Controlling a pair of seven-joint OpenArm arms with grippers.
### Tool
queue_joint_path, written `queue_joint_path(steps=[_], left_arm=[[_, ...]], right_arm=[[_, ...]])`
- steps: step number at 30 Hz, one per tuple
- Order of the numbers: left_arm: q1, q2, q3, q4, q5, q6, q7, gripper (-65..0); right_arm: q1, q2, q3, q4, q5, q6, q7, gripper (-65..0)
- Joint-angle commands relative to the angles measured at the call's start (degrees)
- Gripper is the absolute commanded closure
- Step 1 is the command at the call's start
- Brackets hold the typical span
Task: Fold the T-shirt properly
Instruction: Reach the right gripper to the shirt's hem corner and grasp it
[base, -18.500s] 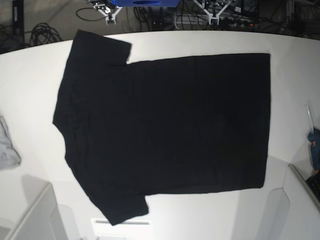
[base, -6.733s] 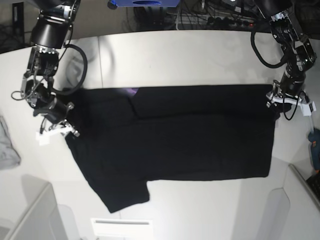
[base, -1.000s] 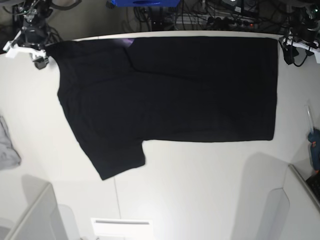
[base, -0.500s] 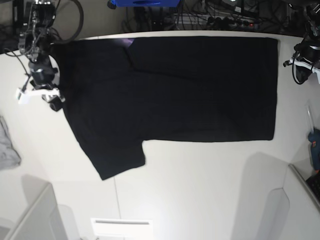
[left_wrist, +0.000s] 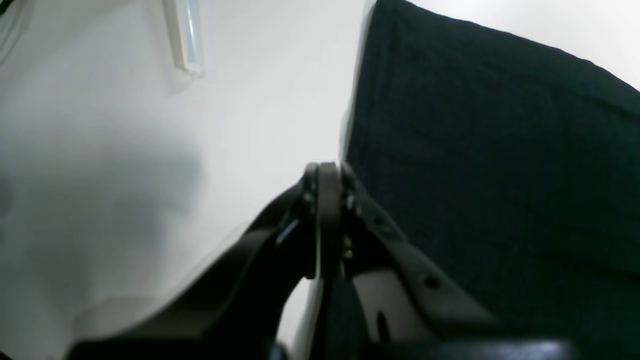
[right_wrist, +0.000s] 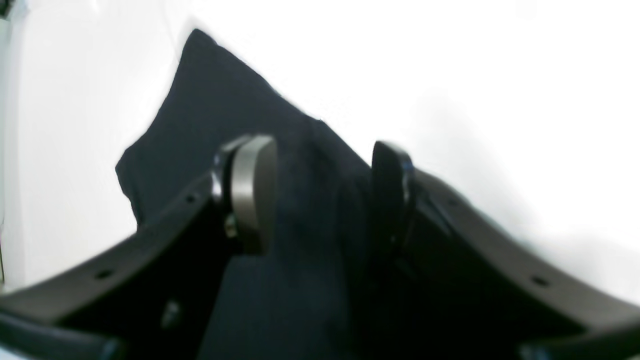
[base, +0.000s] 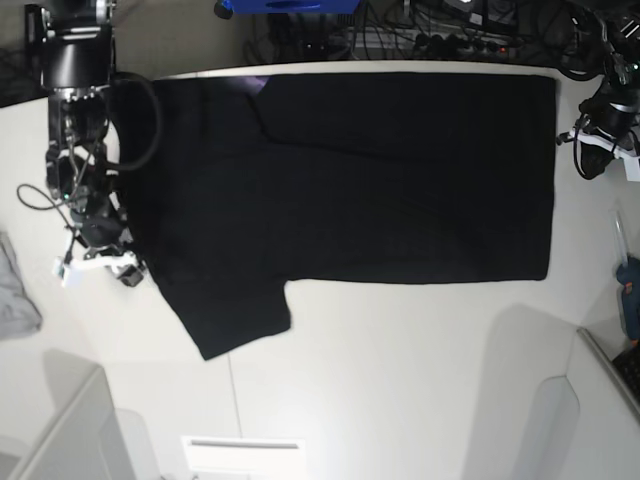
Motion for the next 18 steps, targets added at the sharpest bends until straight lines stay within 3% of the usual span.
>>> queue_joint_path(steps=[1, 5, 9, 13, 18], left_arm=[[0.1, -1.0, -0.5, 0.9, -0.8, -0.2, -1.2, 0.0], [0.1, -1.0, -0.4, 0.8, 0.1, -0.2, -1.2, 0.0], [0.1, -0.7, -0.2, 1.1, 7.1, -0.4, -1.3, 0.0], [-1.0, -0.6, -0.7, 0.9, 10.3, -0.5, -1.3, 0.0], [-0.8, -0.6, -0.7, 0.9, 10.2, -0.5, -1.3, 0.0]], right_arm=[[2.7, 1.2, -0.6, -0.6, 0.3, 0.4, 1.1, -29.1], [8.1, 2.3, -4.2, -6.0, 0.3, 0.4, 1.1, -29.3], [14.0, 2.3, -7.4, -13.0, 0.4, 0.8, 1.1, -30.0], [20.4, 2.0, -9.6, -21.7, 0.4, 9.1, 0.5, -30.0], [29.2, 1.6, -13.4, -34.9, 0.4, 12.6, -2.0, -30.2]])
